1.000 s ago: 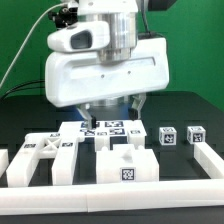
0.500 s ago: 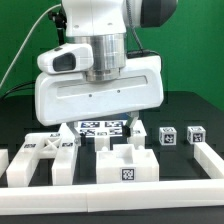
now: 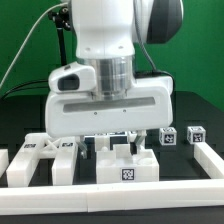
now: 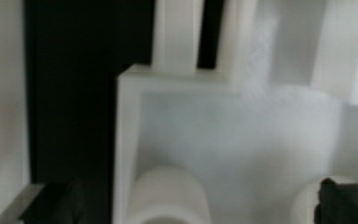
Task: Assemble chair
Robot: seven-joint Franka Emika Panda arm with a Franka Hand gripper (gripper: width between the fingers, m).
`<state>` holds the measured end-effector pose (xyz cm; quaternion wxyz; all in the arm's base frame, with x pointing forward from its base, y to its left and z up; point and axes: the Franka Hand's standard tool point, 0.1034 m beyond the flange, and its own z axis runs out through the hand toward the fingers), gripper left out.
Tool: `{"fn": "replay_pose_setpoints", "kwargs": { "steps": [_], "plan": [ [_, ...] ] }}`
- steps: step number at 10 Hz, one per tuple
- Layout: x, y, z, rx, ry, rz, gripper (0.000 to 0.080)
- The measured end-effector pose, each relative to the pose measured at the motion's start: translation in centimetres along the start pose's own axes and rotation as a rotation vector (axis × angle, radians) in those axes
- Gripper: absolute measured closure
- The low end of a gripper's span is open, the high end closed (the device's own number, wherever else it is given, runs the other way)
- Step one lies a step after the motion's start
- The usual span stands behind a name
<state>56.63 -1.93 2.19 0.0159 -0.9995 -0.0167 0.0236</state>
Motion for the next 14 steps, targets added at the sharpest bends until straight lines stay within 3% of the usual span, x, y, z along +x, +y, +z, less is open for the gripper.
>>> {"fn": "replay_pose_setpoints", "kwargs": {
  "steps": [3,6,7,8,9,10,11,12,14],
  "plan": [
    [-0.96,0.11,1.14,0.000,-0.010,-0.011,0.0150],
    [-0.98,0.14,1.16,0.000,-0.010,-0.016,0.0150],
    [-0.99,0.14,1.16,0.000,-0.011,-0.016,0.0236],
    [-0.99,0.14,1.17,0.000,-0.011,-0.016,0.0402],
    [-0.99,0.14,1.17,0.000,-0.011,-0.016,0.0402],
    [-0.99,0.14,1.17,0.000,-0.011,-0.016,0.0580],
    [-0.99,0.14,1.17,0.000,-0.011,-0.016,0.0580],
    [-1.00,0.13,1.18,0.000,-0.011,-0.016,0.0742],
    [-0.99,0.13,1.17,0.000,-0.011,-0.016,0.0768]
  ]
}}
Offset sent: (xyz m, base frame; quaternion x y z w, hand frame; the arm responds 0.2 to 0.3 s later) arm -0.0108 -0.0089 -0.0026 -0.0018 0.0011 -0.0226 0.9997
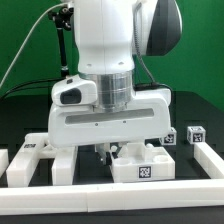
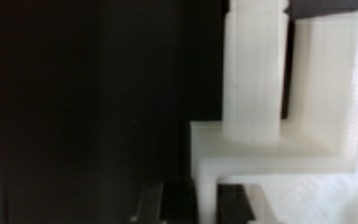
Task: Assemble chair
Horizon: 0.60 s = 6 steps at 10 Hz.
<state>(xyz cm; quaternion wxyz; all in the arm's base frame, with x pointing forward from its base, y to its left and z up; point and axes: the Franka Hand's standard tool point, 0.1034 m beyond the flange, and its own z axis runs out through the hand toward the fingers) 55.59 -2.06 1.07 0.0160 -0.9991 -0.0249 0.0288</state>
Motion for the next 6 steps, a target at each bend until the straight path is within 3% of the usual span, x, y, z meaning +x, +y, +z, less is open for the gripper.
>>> {"fn": "replay_pose_setpoints", "kwargs": {
  "steps": [4,6],
  "plan": [
    [0.0,0.0,0.0,0.000,0.000,0.000,0.0768],
    [0.5,-1.6,0.0,0.001,0.004,0.060,0.0768]
  ]
}}
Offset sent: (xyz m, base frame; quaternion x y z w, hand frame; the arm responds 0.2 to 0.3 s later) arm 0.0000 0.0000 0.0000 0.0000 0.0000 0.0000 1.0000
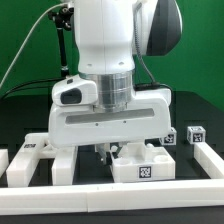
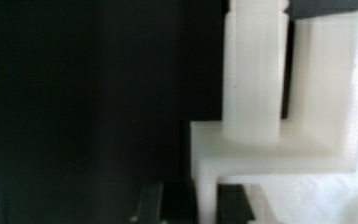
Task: Assemble chair
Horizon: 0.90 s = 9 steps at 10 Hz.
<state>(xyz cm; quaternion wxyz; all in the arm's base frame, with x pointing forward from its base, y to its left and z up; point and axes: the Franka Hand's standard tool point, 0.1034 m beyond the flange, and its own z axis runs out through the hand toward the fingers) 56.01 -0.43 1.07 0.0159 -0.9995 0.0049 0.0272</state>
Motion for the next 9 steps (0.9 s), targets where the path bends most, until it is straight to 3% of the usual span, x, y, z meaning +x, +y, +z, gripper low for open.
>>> {"fn": "replay_pose_setpoints", "kwargs": {
  "steps": [3,6,9],
  "plan": [
    [1.6,-4.1,-0.1,0.004,0.019,0.011,0.0768],
    [4.0,-4.3,-0.5,-0.005,0.051,0.022,0.0768],
    [5.1,-4.4,-0.5,-0.003,0.067,0.042,0.0768]
  ]
}}
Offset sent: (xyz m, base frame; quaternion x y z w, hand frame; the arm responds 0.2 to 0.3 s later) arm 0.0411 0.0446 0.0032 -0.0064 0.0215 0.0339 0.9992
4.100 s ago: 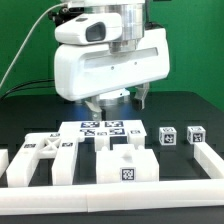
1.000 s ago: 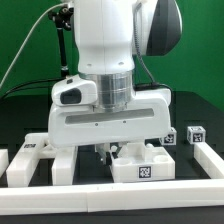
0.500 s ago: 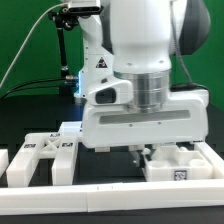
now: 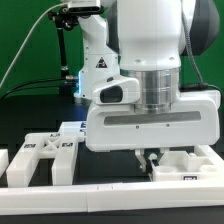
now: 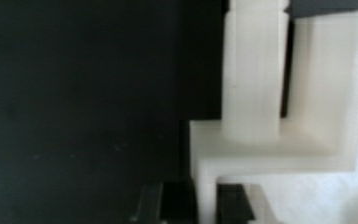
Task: Assemble chair
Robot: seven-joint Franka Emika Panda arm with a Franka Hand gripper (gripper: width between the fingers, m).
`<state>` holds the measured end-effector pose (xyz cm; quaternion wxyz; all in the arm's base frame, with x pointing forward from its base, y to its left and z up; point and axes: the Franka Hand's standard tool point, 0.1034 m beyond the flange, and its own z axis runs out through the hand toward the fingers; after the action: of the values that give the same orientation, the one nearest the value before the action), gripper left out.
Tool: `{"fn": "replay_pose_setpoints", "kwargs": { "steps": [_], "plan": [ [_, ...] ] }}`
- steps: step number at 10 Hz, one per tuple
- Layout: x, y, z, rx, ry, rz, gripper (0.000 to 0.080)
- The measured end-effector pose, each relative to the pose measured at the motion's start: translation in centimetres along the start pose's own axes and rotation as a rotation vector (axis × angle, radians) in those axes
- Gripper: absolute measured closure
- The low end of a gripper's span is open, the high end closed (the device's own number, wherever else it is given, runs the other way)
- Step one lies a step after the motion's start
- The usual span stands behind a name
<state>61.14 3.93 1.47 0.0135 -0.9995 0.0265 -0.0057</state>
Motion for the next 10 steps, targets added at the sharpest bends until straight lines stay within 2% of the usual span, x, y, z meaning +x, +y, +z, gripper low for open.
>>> {"fn": "replay_pose_setpoints", "kwargs": {
  "steps": [5,6,7,8,9,10],
  "plan": [
    [0.16,0.03,0.28,-0.002,-0.034,0.010,0.0768],
    [0.14,0.03,0.31,-0.002,-0.034,0.010,0.0678],
    [0.14,0.02,0.31,-0.002,-0.035,0.010,0.0678],
    [0.14,0.01,0.32,-0.002,-0.035,0.010,0.0495],
    [0.14,0.01,0.32,-0.002,-0.035,0.010,0.0495],
    [0.13,0.00,0.33,-0.002,-0.035,0.010,0.0297]
  ]
}}
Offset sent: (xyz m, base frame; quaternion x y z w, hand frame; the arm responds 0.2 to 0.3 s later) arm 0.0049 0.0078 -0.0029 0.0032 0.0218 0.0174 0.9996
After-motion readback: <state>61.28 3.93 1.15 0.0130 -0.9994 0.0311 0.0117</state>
